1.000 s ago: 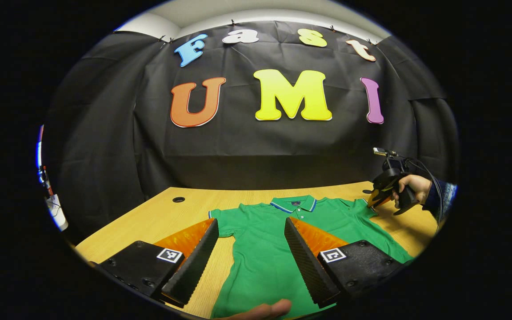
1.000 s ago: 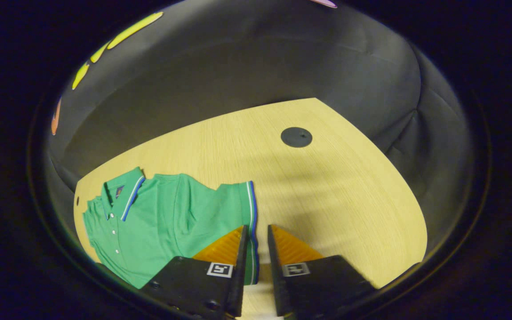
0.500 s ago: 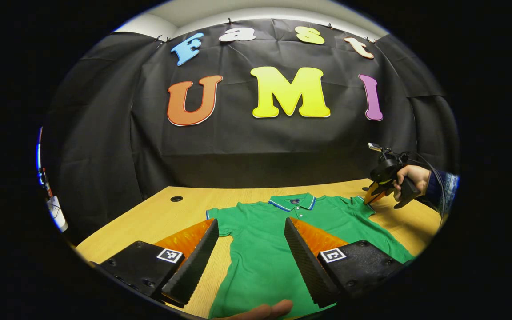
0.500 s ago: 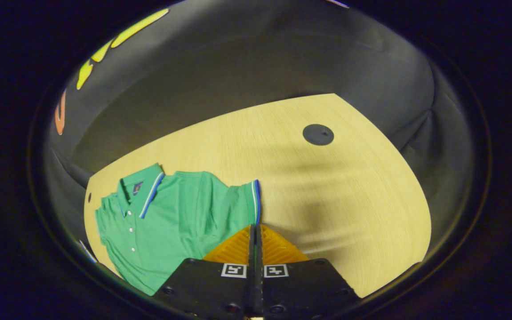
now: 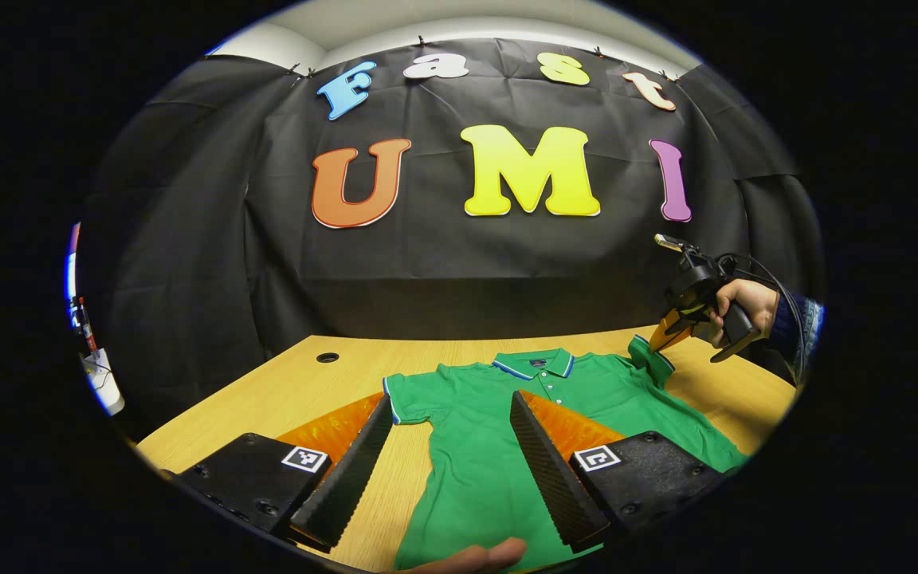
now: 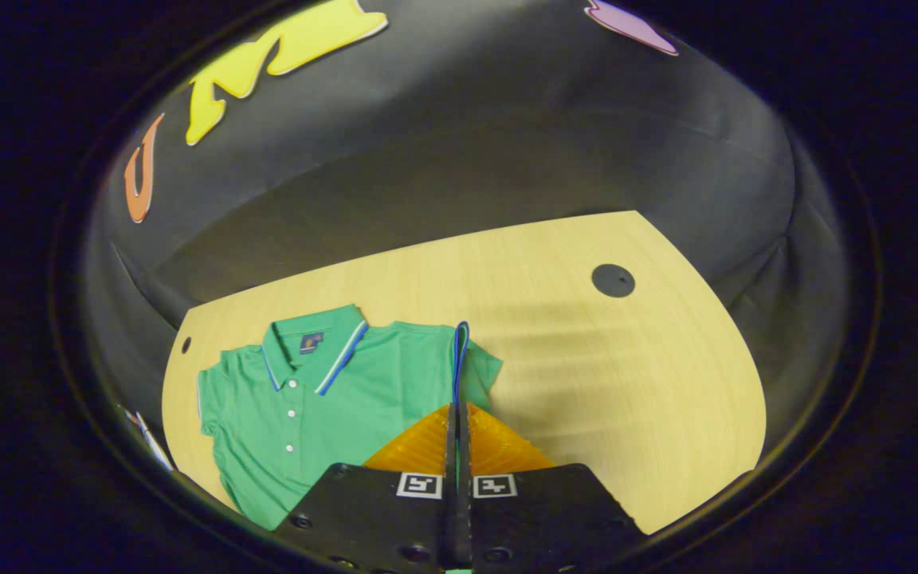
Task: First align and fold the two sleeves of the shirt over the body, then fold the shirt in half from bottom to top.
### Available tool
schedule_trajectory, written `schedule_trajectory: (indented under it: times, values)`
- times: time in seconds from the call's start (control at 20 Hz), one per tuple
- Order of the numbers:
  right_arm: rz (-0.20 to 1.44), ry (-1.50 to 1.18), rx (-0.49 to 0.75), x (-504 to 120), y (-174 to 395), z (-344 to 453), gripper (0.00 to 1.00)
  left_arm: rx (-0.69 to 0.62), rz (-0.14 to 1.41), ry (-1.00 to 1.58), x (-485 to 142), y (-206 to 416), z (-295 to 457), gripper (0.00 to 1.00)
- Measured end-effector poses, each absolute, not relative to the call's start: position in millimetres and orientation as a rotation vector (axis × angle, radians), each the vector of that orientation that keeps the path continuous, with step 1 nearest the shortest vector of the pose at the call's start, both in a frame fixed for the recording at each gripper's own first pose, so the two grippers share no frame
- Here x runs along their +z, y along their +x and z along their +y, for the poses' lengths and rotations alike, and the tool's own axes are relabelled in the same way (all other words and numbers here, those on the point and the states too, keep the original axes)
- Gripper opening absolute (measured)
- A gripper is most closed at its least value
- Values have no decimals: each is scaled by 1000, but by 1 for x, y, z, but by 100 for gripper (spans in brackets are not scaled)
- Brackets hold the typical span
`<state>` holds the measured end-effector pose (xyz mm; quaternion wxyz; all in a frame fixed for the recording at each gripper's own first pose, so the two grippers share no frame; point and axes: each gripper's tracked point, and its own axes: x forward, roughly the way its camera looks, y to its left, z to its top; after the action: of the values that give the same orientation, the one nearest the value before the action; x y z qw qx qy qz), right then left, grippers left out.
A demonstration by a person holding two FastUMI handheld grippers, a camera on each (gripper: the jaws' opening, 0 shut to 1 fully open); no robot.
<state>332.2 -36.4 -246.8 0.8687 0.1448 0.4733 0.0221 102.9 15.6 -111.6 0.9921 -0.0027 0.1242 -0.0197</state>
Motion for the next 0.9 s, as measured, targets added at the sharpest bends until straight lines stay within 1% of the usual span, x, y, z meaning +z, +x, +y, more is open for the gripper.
schedule_trajectory:
  times: [0.4, 0.7, 0.9]
  values:
    - [976, 272, 152, -230, 328, 40, 0, -13, 246, 16, -113, 98, 47, 96]
    - [992, 282, 196, -234, 328, 90, 0, 1, 260, 0, -120, 99, 63, 96]
    - [975, 246, 210, -234, 327, 102, 0, 14, 270, -13, -124, 99, 67, 96]
